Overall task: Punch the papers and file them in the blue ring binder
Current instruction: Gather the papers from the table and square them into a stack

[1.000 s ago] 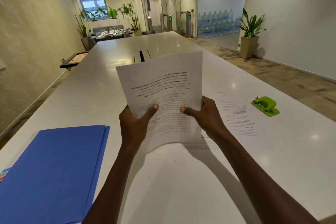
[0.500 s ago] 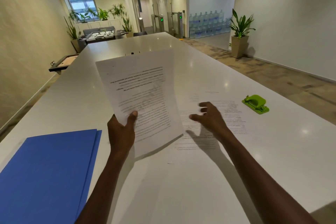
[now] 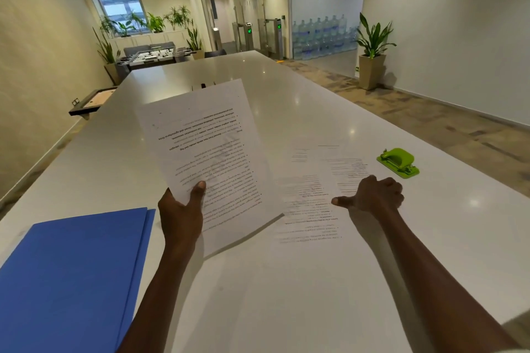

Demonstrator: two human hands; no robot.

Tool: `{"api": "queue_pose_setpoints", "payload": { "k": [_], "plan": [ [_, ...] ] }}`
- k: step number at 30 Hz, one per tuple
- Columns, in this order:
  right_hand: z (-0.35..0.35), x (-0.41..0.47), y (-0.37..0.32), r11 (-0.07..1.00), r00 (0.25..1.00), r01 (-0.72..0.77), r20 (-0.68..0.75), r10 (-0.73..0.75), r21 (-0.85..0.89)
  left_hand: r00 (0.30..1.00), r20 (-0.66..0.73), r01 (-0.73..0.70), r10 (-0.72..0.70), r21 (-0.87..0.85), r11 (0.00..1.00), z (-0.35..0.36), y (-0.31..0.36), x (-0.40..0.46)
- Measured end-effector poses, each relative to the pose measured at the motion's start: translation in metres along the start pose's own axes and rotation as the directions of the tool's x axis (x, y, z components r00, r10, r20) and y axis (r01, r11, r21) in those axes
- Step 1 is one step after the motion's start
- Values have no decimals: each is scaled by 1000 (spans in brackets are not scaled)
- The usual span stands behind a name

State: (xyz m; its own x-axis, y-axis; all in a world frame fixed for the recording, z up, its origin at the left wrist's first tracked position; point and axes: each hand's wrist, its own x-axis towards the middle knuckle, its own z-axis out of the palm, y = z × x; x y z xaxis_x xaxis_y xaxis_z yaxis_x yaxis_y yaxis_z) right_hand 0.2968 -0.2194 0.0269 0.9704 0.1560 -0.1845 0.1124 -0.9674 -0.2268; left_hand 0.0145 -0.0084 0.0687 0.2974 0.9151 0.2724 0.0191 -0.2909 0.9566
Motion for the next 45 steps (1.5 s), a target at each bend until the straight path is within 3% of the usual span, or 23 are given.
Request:
{"api": "queue_pose_setpoints", "payload": {
  "k": [6, 15, 18, 21, 24, 27, 35, 38, 40, 42, 45],
  "plan": [
    [-11, 8, 5, 996, 996, 78, 49, -76, -35, 999, 32, 16, -15, -29, 999, 6, -2, -3],
    [-14, 2, -8, 991, 990, 110, 83, -116, 80, 998, 66, 25, -22, -36, 999, 13, -1, -6],
    [-16, 2, -7, 970, 983, 169, 49, -179, 172, 998, 64, 19, -17, -36, 999, 10, 0, -3],
    [-25, 3, -4, 907, 975, 197, 18, -220, 373, 997, 74, 23, -21, -33, 999, 7, 2, 0],
    [-35, 6, -1, 837, 982, 186, -61, -180, 516, 996, 87, 14, -13, -12, 1000, 6, 1, 2],
    [-51, 2, 0, 789, 952, 292, -239, -189, 541, 995, 98, 13, -13, -5, 1000, 9, 0, 2],
    [-110, -38, -22, 775, 695, 569, -665, -273, 276, 986, 167, 6, -10, 28, 1000, 26, -3, 3],
    [-133, -59, -30, 694, 603, 679, -722, -340, 241, 982, 185, 33, -35, 16, 999, 32, -3, 4],
    [-148, -77, -34, 585, 575, 754, -730, -368, 299, 981, 190, 45, -46, 8, 999, 34, -4, 6],
    [-159, -93, -37, 437, 603, 784, -709, -366, 441, 978, 198, 61, -59, -6, 998, 36, -4, 9],
    [-167, -104, -40, 193, 688, 712, -615, -385, 675, 973, 203, 123, -111, -50, 991, 40, -3, 11]
  ]
}}
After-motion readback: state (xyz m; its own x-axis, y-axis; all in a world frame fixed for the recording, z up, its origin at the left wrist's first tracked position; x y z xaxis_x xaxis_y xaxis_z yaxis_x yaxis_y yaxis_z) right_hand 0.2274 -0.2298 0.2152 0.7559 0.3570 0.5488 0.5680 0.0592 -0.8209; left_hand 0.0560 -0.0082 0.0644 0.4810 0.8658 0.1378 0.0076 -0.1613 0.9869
